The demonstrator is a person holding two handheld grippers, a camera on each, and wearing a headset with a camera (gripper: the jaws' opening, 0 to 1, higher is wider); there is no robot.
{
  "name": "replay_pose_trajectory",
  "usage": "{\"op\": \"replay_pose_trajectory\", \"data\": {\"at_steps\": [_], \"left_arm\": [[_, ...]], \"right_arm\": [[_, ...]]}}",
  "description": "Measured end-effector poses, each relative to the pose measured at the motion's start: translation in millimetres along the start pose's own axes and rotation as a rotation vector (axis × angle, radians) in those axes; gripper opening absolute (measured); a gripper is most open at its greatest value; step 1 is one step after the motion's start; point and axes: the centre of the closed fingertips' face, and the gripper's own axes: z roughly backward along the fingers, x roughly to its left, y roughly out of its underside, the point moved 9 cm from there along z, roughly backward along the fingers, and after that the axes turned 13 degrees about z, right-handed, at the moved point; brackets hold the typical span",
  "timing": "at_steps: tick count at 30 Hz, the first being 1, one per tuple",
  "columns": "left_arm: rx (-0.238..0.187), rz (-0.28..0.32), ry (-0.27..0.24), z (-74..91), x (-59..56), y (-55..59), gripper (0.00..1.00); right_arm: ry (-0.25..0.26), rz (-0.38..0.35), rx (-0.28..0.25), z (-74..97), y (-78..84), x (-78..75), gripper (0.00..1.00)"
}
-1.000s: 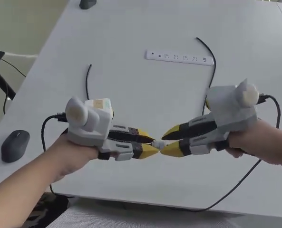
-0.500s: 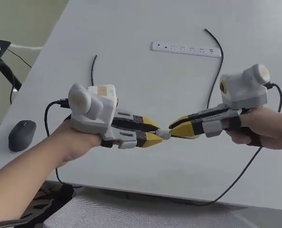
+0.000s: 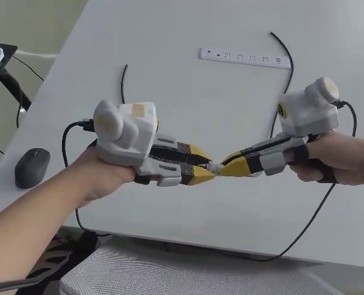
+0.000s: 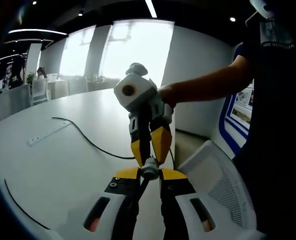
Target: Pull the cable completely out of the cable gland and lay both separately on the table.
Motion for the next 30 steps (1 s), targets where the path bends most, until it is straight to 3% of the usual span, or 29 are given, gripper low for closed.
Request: {"op": "replay_pose_trajectory", "data": {"at_steps": [8, 17, 20, 25, 30], "left_arm": [[-0.001, 0.008, 0.003, -1.4, 0.2, 1.3, 0.15], [-0.012, 0.015, 0.0, -0.1, 2.8, 1.1, 0.14], [-0.011, 0.033, 0.003, -0.5, 3.1, 1.5, 0.14], [-0.025, 0.051, 0.01, 1.1, 3.4, 1.2, 0.14], [-0.027, 0.065, 0.011, 1.1, 2.1, 1.2, 0.14]], "right_arm": [[0.004, -0.002, -0.01, 1.4, 2.2, 0.2, 0.08], [0.086, 0.14, 0.009, 0.5, -2.2, 9.2, 0.07], [0.126, 0.214, 0.047, 0.4, -4.4, 11.9, 0.06], [0.164, 0.272, 0.064, -0.3, -7.1, 19.3, 0.06], [0.221, 0.38, 0.101, -1.0, -7.7, 23.4, 0.06]]}}
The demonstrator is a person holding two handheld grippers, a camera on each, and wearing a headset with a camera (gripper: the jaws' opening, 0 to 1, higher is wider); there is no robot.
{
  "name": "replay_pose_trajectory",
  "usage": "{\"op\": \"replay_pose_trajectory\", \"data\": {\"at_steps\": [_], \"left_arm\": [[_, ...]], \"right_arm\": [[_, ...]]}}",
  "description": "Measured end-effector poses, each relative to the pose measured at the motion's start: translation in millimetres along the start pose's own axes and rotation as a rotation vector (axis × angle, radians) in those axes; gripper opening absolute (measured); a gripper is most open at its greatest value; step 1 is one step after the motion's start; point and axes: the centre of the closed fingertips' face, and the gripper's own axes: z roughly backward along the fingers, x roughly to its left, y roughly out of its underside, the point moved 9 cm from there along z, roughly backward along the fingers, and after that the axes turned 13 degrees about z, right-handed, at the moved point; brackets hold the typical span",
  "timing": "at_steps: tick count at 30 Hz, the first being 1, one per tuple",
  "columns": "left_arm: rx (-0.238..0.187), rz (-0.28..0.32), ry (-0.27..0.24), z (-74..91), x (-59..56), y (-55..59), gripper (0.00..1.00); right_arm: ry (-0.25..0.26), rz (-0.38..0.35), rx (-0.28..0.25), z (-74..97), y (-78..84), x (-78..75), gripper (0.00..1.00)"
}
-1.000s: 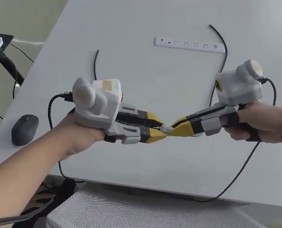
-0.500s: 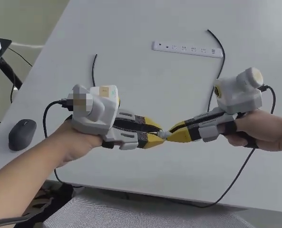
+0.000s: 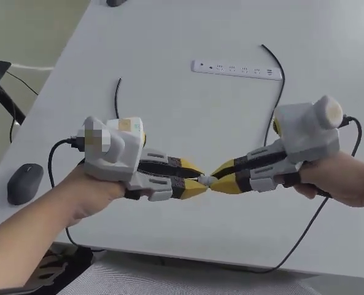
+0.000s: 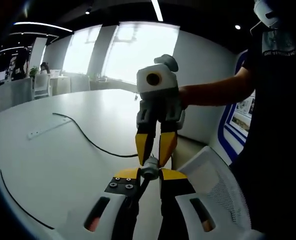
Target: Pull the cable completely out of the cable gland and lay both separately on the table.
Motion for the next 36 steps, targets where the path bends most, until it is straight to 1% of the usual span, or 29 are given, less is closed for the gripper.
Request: {"op": "replay_pose_trajectory", "data": {"at_steps": [1, 2, 3, 4, 5, 6, 7, 9, 10, 11, 12, 13, 15, 16, 17, 18, 19, 20, 21, 22, 23, 26, 27, 28, 33, 35, 36], "left_arm": [[0.002, 0.006, 0.001, 0.1, -0.4, 0.4, 0.14], [0.002, 0.01, 0.003, 0.1, -0.4, 0.5, 0.14], [-0.004, 0.02, 0.0, 0.1, 0.0, 0.6, 0.14], [-0.008, 0.027, -0.002, 0.0, 0.9, 0.7, 0.14], [-0.011, 0.035, 0.0, 0.0, 1.1, 0.8, 0.14], [-0.012, 0.04, 0.0, -0.5, 1.2, 0.8, 0.14], [-0.011, 0.04, 0.0, -0.6, 0.8, 0.9, 0.14], [-0.009, 0.045, 0.003, -1.5, 0.8, 1.2, 0.14], [-0.004, 0.055, 0.005, -2.6, 1.0, 1.6, 0.14], [-0.002, 0.058, 0.006, -3.1, 1.0, 1.9, 0.14], [0.004, 0.073, 0.008, -4.1, 1.0, 2.6, 0.14], [0.01, 0.083, 0.009, -5.0, 2.2, 3.8, 0.14], [0.013, 0.081, 0.006, -5.9, 1.5, 5.0, 0.14], [0.016, 0.084, 0.005, -6.5, 1.6, 5.6, 0.14], [0.019, 0.088, 0.004, -6.9, 1.6, 6.5, 0.14], [0.02, 0.09, 0.004, -7.0, 1.7, 6.7, 0.14], [0.016, 0.096, 0.0, -7.0, 1.8, 7.0, 0.14], [0.015, 0.106, -0.001, -7.1, 2.2, 7.2, 0.14], [0.014, 0.118, 0.002, -6.8, 1.9, 7.3, 0.14], [0.012, 0.12, 0.002, -6.8, 1.8, 7.2, 0.14], [0.008, 0.13, -0.002, -6.2, 1.9, 6.4, 0.14], [-0.001, 0.145, -0.005, -5.4, 1.3, 5.5, 0.14], [-0.01, 0.166, -0.007, -4.7, 1.9, 5.2, 0.14], [-0.014, 0.188, -0.004, -4.2, 2.4, 5.2, 0.14], [-0.018, 0.204, -0.008, -4.0, 2.3, 5.7, 0.14], [-0.015, 0.209, -0.008, -4.3, 2.1, 5.7, 0.14], [-0.012, 0.211, -0.008, -4.6, 1.8, 5.7, 0.14]], "right_arm": [[0.013, 0.037, 0.006, -0.2, -0.7, 1.8, 0.06], [0.021, 0.056, 0.007, -0.2, -0.8, 3.3, 0.06], [0.044, 0.1, 0.008, 0.1, -1.1, 3.5, 0.06], [0.059, 0.114, 0.005, 0.0, -1.0, 4.1, 0.06], [0.059, 0.118, 0.012, -0.1, -0.4, 6.0, 0.06], [0.075, 0.154, 0.02, 0.0, -0.5, 6.2, 0.06], [0.081, 0.161, 0.025, -0.1, -0.2, 7.2, 0.06], [0.096, 0.205, 0.039, 0.0, 0.7, 7.8, 0.06], [0.104, 0.24, 0.055, 0.3, 1.2, 8.1, 0.06], [0.112, 0.264, 0.069, 0.1, 1.3, 8.7, 0.06], [0.115, 0.284, 0.085, -0.5, 1.2, 10.3, 0.06], [0.121, 0.323, 0.106, -1.4, 1.2, 12.1, 0.06], [0.139, 0.382, 0.142, -2.5, 1.7, 13.0, 0.06], [0.143, 0.4, 0.153, -3.3, 1.8, 14.1, 0.06], [0.146, 0.437, 0.165, -4.3, 2.1, 15.2, 0.06], [0.15, 0.446, 0.168, -3.6, 2.7, 14.2, 0.06], [0.167, 0.467, 0.173, -3.5, 3.2, 13.8, 0.07], [0.172, 0.468, 0.175, -4.1, 3.7, 15.2, 0.07], [0.181, 0.484, 0.185, -4.2, 3.3, 16.6, 0.07], [0.196, 0.509, 0.193, -4.2, 2.4, 17.2, 0.07], [0.222, 0.547, 0.205, -4.5, 1.4, 17.9, 0.07], [0.252, 0.597, 0.218, -5.5, 0.8, 20.9, 0.07], [0.27, 0.618, 0.222, -5.9, 0.5, 22.0, 0.07], [0.279, 0.626, 0.222, -6.3, 0.2, 23.4, 0.07], [0.315, 0.678, 0.239, -8.8, 1.6, 26.0, 0.07], [0.319, 0.679, 0.241, -8.8, 1.4, 26.7, 0.07], [0.323, 0.668, 0.239, -8.4, 1.4, 27.1, 0.07]]}}
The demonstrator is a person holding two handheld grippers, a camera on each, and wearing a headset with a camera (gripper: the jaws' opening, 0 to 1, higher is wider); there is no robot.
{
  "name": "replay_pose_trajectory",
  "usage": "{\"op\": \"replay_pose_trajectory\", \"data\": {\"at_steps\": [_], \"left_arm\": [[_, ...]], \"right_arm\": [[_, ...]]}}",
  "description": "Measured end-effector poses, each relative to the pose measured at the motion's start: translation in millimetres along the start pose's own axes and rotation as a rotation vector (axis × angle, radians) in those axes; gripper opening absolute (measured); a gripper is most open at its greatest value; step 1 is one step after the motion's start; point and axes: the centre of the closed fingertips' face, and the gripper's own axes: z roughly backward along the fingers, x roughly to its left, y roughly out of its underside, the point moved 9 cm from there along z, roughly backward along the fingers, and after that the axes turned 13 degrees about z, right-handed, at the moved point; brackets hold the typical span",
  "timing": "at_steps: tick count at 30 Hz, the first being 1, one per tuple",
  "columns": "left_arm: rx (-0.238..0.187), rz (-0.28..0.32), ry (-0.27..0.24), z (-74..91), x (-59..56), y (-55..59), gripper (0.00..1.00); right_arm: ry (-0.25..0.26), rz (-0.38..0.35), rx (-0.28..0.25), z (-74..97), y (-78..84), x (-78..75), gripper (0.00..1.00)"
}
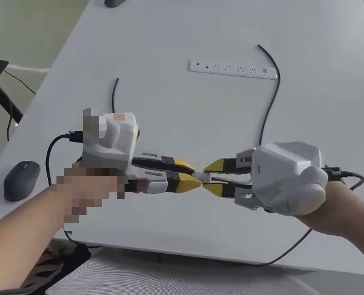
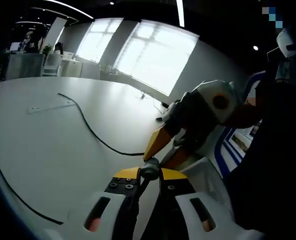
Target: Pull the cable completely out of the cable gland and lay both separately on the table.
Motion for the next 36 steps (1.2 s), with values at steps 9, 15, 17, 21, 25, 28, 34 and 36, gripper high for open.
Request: {"op": "replay_pose_trajectory", "data": {"at_steps": [9, 15, 17, 21, 25, 28, 34, 36], "left_arm": [[0.01, 0.005, 0.002, -2.1, -2.2, 4.0, 0.15], [0.01, -0.008, 0.003, -3.2, -2.2, 4.4, 0.15], [0.013, -0.02, 0.0, -2.9, -3.2, 4.1, 0.15], [0.007, -0.043, -0.005, -1.4, -5.1, 3.9, 0.15], [0.008, -0.076, -0.002, -0.5, -7.3, 4.3, 0.15], [0.012, -0.102, -0.007, -0.6, -7.3, 4.6, 0.15], [0.006, -0.119, -0.001, 0.0, -8.7, 2.5, 0.15], [0.004, -0.125, 0.005, 0.4, -9.8, 1.3, 0.15]], "right_arm": [[-0.007, -0.119, -0.025, 1.3, 4.1, 3.7, 0.08], [-0.015, -0.266, -0.042, 5.8, 11.4, 4.7, 0.16], [-0.025, -0.328, -0.082, 9.5, 12.8, 3.0, 0.14], [-0.083, -0.624, -0.183, 18.3, 21.9, -3.9, 0.21], [-0.205, -0.945, -0.259, 21.5, 34.4, -13.1, 0.11], [-0.268, -1.074, -0.351, 19.9, 38.9, -22.0, 0.15], [-0.411, -1.161, -0.406, 12.4, 45.4, -28.2, 0.18], [-0.451, -1.186, -0.41, 8.8, 46.7, -28.4, 0.18]]}}
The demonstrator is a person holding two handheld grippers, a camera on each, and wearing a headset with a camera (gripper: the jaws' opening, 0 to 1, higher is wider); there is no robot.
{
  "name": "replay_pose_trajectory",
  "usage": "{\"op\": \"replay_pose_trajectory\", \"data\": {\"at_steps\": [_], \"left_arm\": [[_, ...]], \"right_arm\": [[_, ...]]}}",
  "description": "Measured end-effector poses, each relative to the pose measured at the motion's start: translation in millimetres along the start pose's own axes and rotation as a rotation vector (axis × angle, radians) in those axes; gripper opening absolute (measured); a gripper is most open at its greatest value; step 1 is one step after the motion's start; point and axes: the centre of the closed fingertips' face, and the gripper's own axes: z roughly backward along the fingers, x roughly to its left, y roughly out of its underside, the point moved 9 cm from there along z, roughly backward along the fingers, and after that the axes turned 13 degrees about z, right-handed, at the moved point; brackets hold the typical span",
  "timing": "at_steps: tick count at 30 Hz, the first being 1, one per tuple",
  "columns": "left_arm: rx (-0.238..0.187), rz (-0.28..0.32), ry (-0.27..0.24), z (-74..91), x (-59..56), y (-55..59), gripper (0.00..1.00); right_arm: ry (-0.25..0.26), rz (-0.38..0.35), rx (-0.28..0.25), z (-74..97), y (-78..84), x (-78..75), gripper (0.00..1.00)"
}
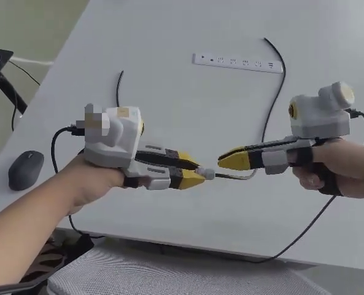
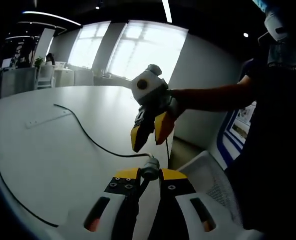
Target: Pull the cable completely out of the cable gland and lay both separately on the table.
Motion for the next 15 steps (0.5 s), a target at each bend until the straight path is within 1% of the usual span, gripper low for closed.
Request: {"op": "replay_pose_trajectory", "data": {"at_steps": [1, 3, 5, 6, 7, 11, 15], "left_arm": [[-0.002, -0.006, 0.003, 0.3, -0.4, -0.7, 0.15], [-0.002, -0.01, 0.002, 0.7, -0.2, -1.4, 0.15], [-0.001, -0.013, 0.003, 0.9, -0.2, -1.9, 0.15], [-0.001, -0.016, 0.005, 0.9, -0.4, -2.4, 0.15], [0.0, -0.02, 0.008, 1.0, -0.8, -2.8, 0.15], [0.005, -0.032, 0.007, 0.6, -0.9, -3.7, 0.15], [0.005, -0.032, 0.011, -0.8, 0.6, -5.0, 0.15]], "right_arm": [[-0.024, -0.02, 0.016, -1.3, 1.3, -1.0, 0.18], [-0.024, -0.015, 0.032, -3.9, 1.9, -3.5, 0.19], [-0.038, -0.014, 0.047, -5.9, 2.7, -3.8, 0.2], [-0.048, -0.021, 0.062, -7.4, 3.5, -3.5, 0.2], [-0.049, -0.006, 0.077, -9.1, 4.3, -3.0, 0.2], [-0.072, 0.011, 0.099, -12.5, 6.2, -2.1, 0.18], [-0.081, 0.016, 0.108, -12.8, 7.3, -3.0, 0.15]]}}
